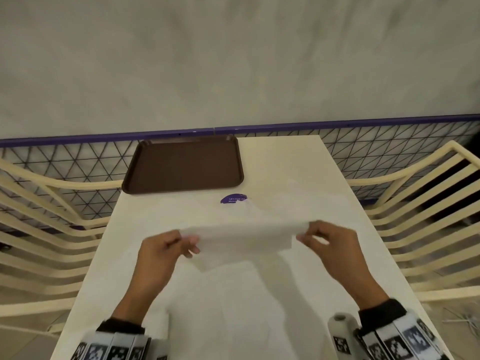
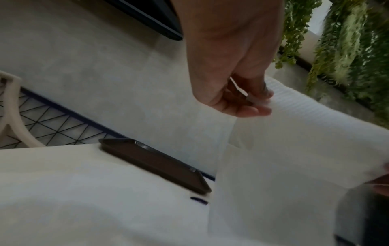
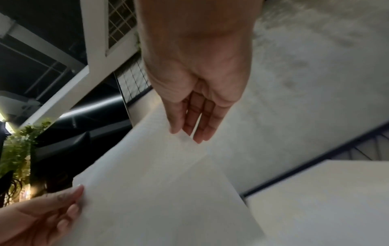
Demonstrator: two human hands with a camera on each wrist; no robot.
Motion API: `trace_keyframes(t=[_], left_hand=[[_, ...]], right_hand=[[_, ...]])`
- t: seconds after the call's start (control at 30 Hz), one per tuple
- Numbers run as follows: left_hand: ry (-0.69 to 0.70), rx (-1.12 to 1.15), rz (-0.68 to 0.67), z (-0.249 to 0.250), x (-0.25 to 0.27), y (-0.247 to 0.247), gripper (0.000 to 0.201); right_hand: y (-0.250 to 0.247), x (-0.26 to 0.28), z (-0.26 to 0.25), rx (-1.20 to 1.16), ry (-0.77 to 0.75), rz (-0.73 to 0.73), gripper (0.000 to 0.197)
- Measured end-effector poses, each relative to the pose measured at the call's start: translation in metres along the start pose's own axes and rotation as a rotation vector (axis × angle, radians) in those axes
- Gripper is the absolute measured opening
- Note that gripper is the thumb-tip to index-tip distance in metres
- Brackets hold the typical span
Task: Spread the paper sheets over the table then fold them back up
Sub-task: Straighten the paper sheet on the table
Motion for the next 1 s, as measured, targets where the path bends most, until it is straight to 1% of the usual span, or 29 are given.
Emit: trace_keyframes(t=[0.03, 0.07, 0.17, 0.2, 0.23, 0.27, 0.3, 0.33, 0.37, 0.4, 0.47, 0.6, 0.7, 0.73, 0.8, 0.83, 0.87, 0.9, 0.93, 0.97, 1.0], left_hand=[[-0.012, 0.01, -0.034, -0.009, 0.01, 0.002, 0.016], [-0.039, 0.01, -0.066, -0.021, 0.02, 0.004, 0.016], [-0.176, -0.027, -0.221, -0.072, 0.054, 0.017, 0.023], [-0.221, -0.054, -0.272, -0.092, 0.065, 0.022, 0.023], [-0.254, -0.095, -0.324, -0.107, 0.075, 0.027, 0.017], [-0.302, -0.132, -0.368, -0.122, 0.085, 0.03, 0.008], [-0.35, -0.177, -0.403, -0.139, 0.093, 0.031, 0.015], [-0.385, -0.194, -0.413, -0.154, 0.099, 0.031, 0.029], [-0.411, -0.173, -0.398, -0.164, 0.103, 0.032, 0.04], [-0.445, -0.158, -0.367, -0.167, 0.105, 0.033, 0.042], [-0.459, -0.128, -0.28, -0.163, 0.099, 0.034, 0.034], [-0.328, -0.217, -0.174, -0.142, 0.065, 0.035, 0.033], [-0.292, -0.301, -0.134, -0.139, 0.042, 0.036, 0.036], [-0.266, -0.335, -0.109, -0.138, 0.036, 0.036, 0.032], [-0.201, -0.411, -0.031, -0.131, 0.032, 0.037, 0.01], [-0.143, -0.477, 0.021, -0.128, 0.034, 0.037, 0.015], [-0.037, -0.547, 0.04, -0.124, 0.038, 0.041, 0.022], [0.105, -0.613, 0.025, -0.115, 0.045, 0.049, 0.025], [0.243, -0.66, -0.056, -0.108, 0.056, 0.063, 0.027], [0.34, -0.715, -0.185, -0.103, 0.069, 0.079, 0.031], [0.406, -0.775, -0.315, -0.107, 0.084, 0.095, 0.04]], right_hand=[[0.003, 0.012, 0.011, -0.002, -0.004, -0.031, 0.022], [0.008, 0.023, 0.028, -0.003, 0.015, -0.075, 0.03], [0.027, 0.049, 0.083, 0.127, 0.12, -0.219, 0.047], [0.034, 0.056, 0.102, 0.18, 0.163, -0.264, 0.05], [0.04, 0.063, 0.12, 0.219, 0.203, -0.309, 0.049], [0.045, 0.07, 0.134, 0.254, 0.235, -0.345, 0.043], [0.049, 0.074, 0.145, 0.283, 0.253, -0.369, 0.034], [0.052, 0.079, 0.152, 0.313, 0.268, -0.392, 0.022], [0.054, 0.081, 0.155, 0.332, 0.28, -0.409, 0.013], [0.055, 0.082, 0.156, 0.34, 0.292, -0.414, 0.011], [0.053, 0.077, 0.153, 0.328, 0.31, -0.388, 0.013], [0.052, 0.05, 0.141, 0.278, 0.338, -0.254, 0.032], [0.061, 0.028, 0.142, 0.264, 0.396, -0.209, 0.03], [0.065, 0.023, 0.143, 0.273, 0.406, -0.206, 0.029], [0.074, 0.017, 0.147, 0.329, 0.414, -0.221, 0.03], [0.077, 0.016, 0.149, 0.349, 0.417, -0.225, 0.028], [0.079, 0.015, 0.15, 0.368, 0.419, -0.219, 0.025], [0.079, 0.015, 0.152, 0.398, 0.423, -0.21, 0.022], [0.078, 0.015, 0.154, 0.424, 0.419, -0.197, 0.019], [0.078, 0.016, 0.157, 0.444, 0.418, -0.191, 0.017], [0.077, 0.016, 0.158, 0.444, 0.413, -0.175, 0.016]])
Point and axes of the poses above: each hand's wrist, its own x-axis away from the middle knuckle, its own y-axis out of the palm, z = x × y, the point moved 7 cm from there along -x, towards the middle knuckle, and after that the axes turned 6 degrees about y, right-handed, at the moved point
